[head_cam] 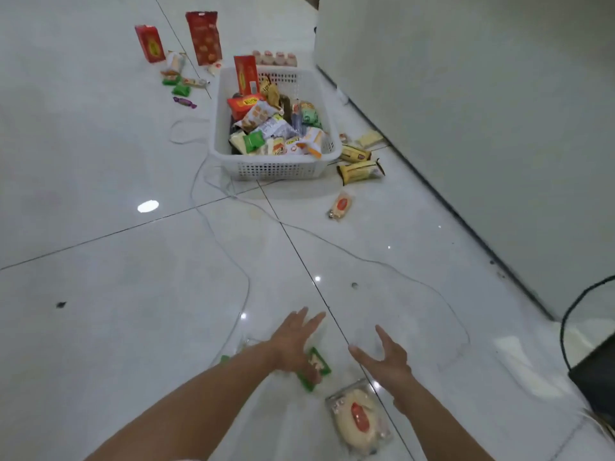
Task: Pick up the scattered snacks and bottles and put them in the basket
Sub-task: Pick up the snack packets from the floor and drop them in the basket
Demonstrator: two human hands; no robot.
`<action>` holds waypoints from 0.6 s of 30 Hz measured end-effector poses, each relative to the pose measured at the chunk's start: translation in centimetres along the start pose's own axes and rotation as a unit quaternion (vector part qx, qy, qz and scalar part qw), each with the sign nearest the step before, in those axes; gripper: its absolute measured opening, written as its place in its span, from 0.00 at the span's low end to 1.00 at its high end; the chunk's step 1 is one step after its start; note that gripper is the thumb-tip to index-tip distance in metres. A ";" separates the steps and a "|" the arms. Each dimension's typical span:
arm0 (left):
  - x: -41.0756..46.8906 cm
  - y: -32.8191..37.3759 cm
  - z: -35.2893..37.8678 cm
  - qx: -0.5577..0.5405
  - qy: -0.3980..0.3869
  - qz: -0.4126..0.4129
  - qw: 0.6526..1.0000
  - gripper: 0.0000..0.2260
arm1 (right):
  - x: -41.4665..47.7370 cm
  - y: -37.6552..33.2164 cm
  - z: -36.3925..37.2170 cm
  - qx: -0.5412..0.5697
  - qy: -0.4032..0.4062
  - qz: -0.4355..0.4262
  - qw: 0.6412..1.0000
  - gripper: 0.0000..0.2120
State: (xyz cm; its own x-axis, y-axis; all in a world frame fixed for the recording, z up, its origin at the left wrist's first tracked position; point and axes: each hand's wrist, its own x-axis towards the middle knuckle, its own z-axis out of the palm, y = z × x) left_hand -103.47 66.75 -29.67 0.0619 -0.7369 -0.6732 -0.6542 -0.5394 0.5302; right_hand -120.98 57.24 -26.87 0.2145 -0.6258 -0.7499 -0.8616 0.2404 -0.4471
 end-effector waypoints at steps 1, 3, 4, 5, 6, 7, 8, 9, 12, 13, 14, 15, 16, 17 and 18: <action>0.9 -0.6 1.1 0.060 0.010 0.012 0.998 0.52 | 1.4 0.9 0.8 -0.008 0.009 -0.010 1.000 0.42; 2.0 -1.2 2.3 0.153 0.027 0.048 0.987 0.50 | 3.3 1.5 1.7 -0.040 0.038 -0.024 0.998 0.42; 2.1 -1.4 2.4 0.186 0.032 0.061 0.980 0.48 | 3.9 1.5 1.8 -0.055 0.045 -0.023 0.997 0.42; 1.9 -1.6 2.2 0.213 0.035 0.067 0.974 0.48 | 4.2 1.5 1.8 -0.059 0.044 -0.022 0.997 0.42; 1.5 -1.9 1.8 0.234 0.037 0.066 0.969 0.47 | 4.2 1.5 1.6 -0.050 0.040 -0.021 0.998 0.43; 1.0 -2.2 1.4 0.245 0.037 0.059 0.967 0.47 | 4.0 1.7 1.5 -0.043 0.034 -0.022 0.998 0.44; 0.3 -2.5 1.0 0.245 0.038 0.046 0.968 0.48 | 3.5 2.0 1.4 -0.050 0.027 -0.020 0.998 0.45; -0.4 -2.7 0.8 0.242 0.039 0.027 0.969 0.49 | 2.8 2.4 1.3 -0.072 0.017 -0.014 0.997 0.46; -2.0 -3.6 1.2 0.229 0.033 -0.024 0.973 0.52 | 0.9 4.0 1.9 -0.170 -0.010 -0.006 0.985 0.50; -2.2 -3.9 1.4 0.228 0.024 -0.035 0.973 0.53 | 0.6 4.6 2.3 -0.185 -0.010 -0.006 0.983 0.50; -2.4 -4.4 1.7 0.232 0.012 -0.041 0.972 0.54 | 0.5 5.1 2.7 -0.191 -0.004 -0.005 0.982 0.50; -2.4 -4.8 1.8 0.239 0.001 -0.045 0.970 0.55 | 0.5 5.6 3.2 -0.195 0.010 -0.007 0.981 0.48; -2.5 -5.3 1.9 0.244 -0.009 -0.048 0.968 0.55 | 0.5 5.9 3.7 -0.196 0.028 -0.011 0.980 0.45; -2.6 -5.8 1.8 0.247 -0.013 -0.053 0.967 0.56 | 0.6 6.2 4.1 -0.187 0.045 -0.014 0.981 0.42; -2.7 -6.2 1.7 0.250 -0.011 -0.059 0.966 0.57 | 0.6 6.4 4.5 -0.169 0.055 -0.011 0.984 0.40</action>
State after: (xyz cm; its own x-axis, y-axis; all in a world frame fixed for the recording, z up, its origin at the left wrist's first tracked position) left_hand -100.88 72.81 -32.01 0.1458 -0.6711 -0.7269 -0.9267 -0.3499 0.1371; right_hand -124.28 61.69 -32.37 0.2006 -0.7089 -0.6762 -0.9651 -0.0242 -0.2609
